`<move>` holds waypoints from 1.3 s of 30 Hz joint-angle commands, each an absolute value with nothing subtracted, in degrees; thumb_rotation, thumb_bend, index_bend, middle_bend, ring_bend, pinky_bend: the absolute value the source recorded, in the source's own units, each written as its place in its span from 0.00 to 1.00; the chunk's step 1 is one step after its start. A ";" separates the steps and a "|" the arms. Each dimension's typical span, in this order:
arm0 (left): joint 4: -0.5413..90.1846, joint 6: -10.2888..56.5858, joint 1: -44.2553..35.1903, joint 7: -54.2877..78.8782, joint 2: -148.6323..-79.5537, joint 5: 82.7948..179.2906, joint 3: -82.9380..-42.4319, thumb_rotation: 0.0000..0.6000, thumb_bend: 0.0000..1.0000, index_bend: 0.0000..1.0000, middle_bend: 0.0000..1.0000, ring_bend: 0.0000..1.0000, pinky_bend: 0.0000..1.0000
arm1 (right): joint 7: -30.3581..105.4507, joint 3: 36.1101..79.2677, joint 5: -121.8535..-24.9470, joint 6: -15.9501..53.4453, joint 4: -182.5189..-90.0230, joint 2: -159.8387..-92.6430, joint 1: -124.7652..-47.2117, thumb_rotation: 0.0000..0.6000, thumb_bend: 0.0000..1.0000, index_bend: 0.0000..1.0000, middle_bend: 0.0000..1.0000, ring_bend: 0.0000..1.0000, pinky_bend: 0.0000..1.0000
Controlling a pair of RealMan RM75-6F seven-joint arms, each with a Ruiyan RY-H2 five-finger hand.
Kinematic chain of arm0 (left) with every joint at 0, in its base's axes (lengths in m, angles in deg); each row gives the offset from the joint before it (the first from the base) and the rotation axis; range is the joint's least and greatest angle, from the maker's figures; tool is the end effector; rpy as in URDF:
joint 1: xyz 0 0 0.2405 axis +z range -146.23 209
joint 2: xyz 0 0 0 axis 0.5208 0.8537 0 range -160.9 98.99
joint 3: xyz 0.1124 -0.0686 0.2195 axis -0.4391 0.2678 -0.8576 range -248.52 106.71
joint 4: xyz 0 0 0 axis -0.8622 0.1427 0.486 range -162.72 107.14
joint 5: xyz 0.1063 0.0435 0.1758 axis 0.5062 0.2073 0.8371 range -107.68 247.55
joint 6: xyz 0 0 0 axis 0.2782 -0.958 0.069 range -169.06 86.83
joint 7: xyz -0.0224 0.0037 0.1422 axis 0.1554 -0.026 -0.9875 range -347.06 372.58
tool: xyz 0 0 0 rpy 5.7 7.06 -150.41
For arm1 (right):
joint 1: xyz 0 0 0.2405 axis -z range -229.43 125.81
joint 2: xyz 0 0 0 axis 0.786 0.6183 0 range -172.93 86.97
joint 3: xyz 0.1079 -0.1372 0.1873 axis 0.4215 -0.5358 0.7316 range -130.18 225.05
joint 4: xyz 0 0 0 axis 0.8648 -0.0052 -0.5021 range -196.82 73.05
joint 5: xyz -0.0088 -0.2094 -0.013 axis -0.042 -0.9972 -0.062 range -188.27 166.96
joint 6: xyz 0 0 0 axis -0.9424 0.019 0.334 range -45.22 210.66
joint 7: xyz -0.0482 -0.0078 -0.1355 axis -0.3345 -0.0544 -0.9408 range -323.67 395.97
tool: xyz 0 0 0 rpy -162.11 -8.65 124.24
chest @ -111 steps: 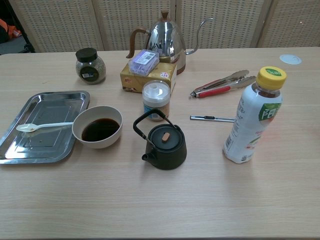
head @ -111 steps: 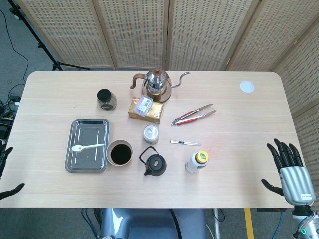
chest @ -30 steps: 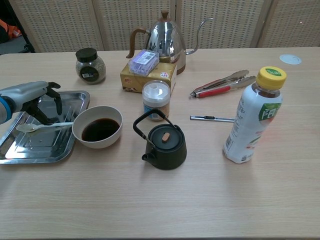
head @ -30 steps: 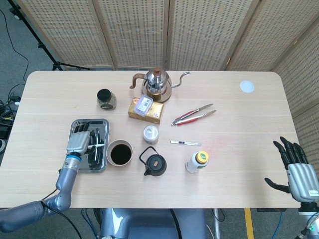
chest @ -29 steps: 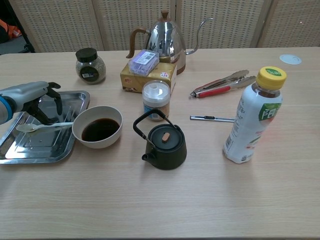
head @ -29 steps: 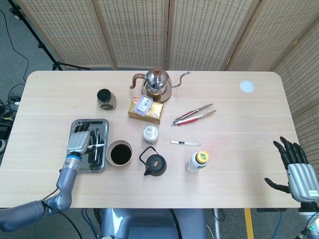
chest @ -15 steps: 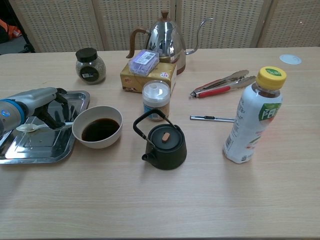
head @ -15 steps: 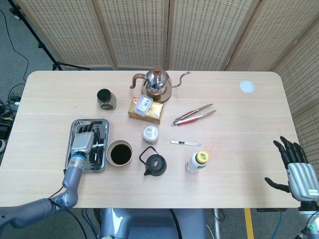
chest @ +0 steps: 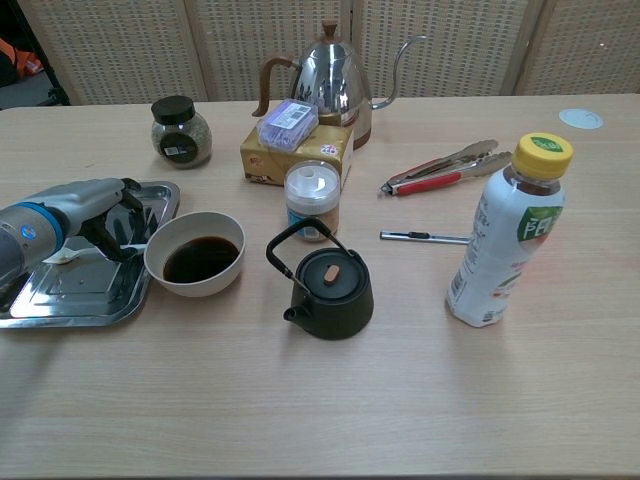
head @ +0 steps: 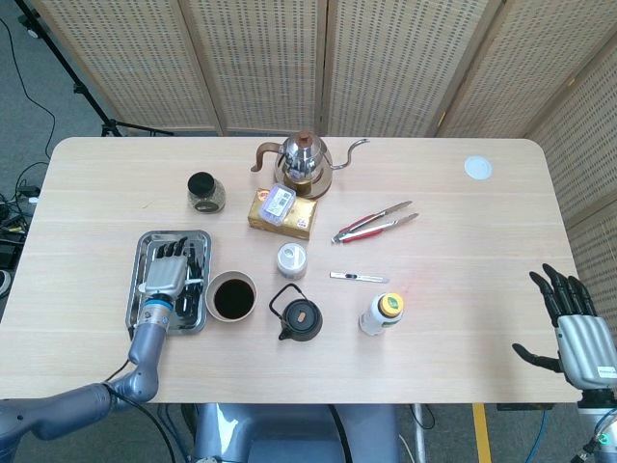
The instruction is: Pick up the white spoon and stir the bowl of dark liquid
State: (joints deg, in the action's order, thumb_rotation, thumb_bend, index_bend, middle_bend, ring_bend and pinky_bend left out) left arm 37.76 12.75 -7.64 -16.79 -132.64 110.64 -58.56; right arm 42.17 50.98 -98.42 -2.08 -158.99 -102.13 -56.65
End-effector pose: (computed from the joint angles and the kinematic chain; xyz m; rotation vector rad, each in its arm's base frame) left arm -0.2377 0.3519 -0.0583 -1.5372 -1.1849 -0.5663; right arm -0.2956 -0.1824 0.1779 1.3776 -0.9625 1.0078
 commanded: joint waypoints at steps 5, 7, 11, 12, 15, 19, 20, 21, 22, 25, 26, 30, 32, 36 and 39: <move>37.03 12.57 -7.57 -17.49 -133.06 109.94 -58.71 1.00 0.37 0.55 0.00 0.00 0.00 | 42.17 50.91 -98.53 -2.12 -159.12 -102.05 -56.61 1.00 0.00 0.00 0.00 0.00 0.00; 36.97 12.49 -7.57 -17.55 -133.12 109.94 -58.74 1.00 0.37 0.55 0.00 0.00 0.00 | 42.18 50.87 -98.54 -2.08 -159.17 -102.03 -56.61 1.00 0.00 0.00 0.00 0.00 0.00; 36.96 12.41 -7.56 -17.39 -133.16 109.98 -58.58 1.00 0.37 0.55 0.00 0.00 0.00 | 42.22 50.86 -98.52 -1.96 -159.15 -102.05 -56.67 1.00 0.00 0.00 0.00 0.00 0.00; 36.97 12.42 -7.54 -17.33 -133.14 110.03 -58.56 1.00 0.37 0.55 0.00 0.00 0.00 | 42.27 50.85 -98.51 -1.91 -159.14 -102.04 -56.69 1.00 0.00 0.00 0.00 0.00 0.00; 37.06 12.62 -7.43 -17.16 -133.05 110.38 -58.59 1.00 0.38 0.55 0.00 0.00 0.00 | 42.52 50.82 -98.47 -1.75 -159.17 -101.96 -56.73 1.00 0.00 0.00 0.00 0.00 0.00; 38.13 13.18 -6.94 -16.08 -132.42 111.63 -58.62 1.00 0.39 0.56 0.00 0.00 0.00 | 42.67 50.77 -98.61 -1.78 -159.17 -101.89 -56.73 1.00 0.00 0.00 0.00 0.00 0.00; 38.75 13.45 -6.75 -15.59 -132.02 112.24 -58.60 1.00 0.39 0.56 0.00 0.00 0.00 | 42.73 50.75 -98.63 -1.78 -159.18 -101.88 -56.73 1.00 0.00 0.00 0.00 0.00 0.00; 39.45 13.78 -6.55 -15.04 -131.60 112.88 -58.56 1.00 0.39 0.57 0.00 0.00 0.00 | 42.80 50.75 -98.63 -1.76 -159.19 -101.85 -56.73 1.00 0.00 0.00 0.00 0.00 0.00; 40.02 14.03 -6.35 -14.59 -131.23 113.47 -58.61 1.00 0.39 0.57 0.00 0.00 0.00 | 42.86 50.75 -98.62 -1.75 -159.18 -101.83 -56.73 1.00 0.00 0.00 0.00 0.00 0.00; 42.78 15.11 -5.54 -12.75 -129.34 115.61 -58.56 1.00 0.39 0.58 0.00 0.00 0.00 | 42.98 50.69 -98.68 -1.68 -159.22 -101.78 -56.75 1.00 0.00 0.00 0.00 0.00 0.00; 43.58 15.35 -5.30 -12.24 -128.77 116.16 -58.56 1.00 0.39 0.58 0.00 0.00 0.00 | 43.04 50.66 -98.71 -1.65 -159.25 -101.76 -56.76 1.00 0.00 0.00 0.00 0.00 0.00; 47.00 16.21 -4.27 -9.32 -126.39 118.44 -58.23 1.00 0.39 0.59 0.00 0.00 0.00 | 43.01 50.57 -98.81 -1.58 -159.31 -101.75 -56.78 1.00 0.00 0.00 0.00 0.00 0.00; 49.62 16.64 -3.31 -5.48 -124.47 121.22 -57.91 1.00 0.39 0.59 0.00 0.00 0.00 | 42.97 50.51 -98.87 -1.55 -159.37 -101.75 -56.77 1.00 0.00 0.00 0.00 0.00 0.00; 54.23 18.58 -0.58 6.60 -120.31 130.74 -57.88 1.00 0.39 0.59 0.00 0.00 0.00 | 42.95 50.36 -98.93 -1.30 -159.48 -101.81 -56.83 1.00 0.00 0.00 0.00 0.00 0.00; 57.09 19.50 0.88 13.96 -117.94 135.31 -57.99 1.00 0.39 0.59 0.00 0.00 0.00 | 42.77 50.25 -99.08 -1.27 -159.61 -101.83 -56.84 1.00 0.00 0.00 0.00 0.00 0.00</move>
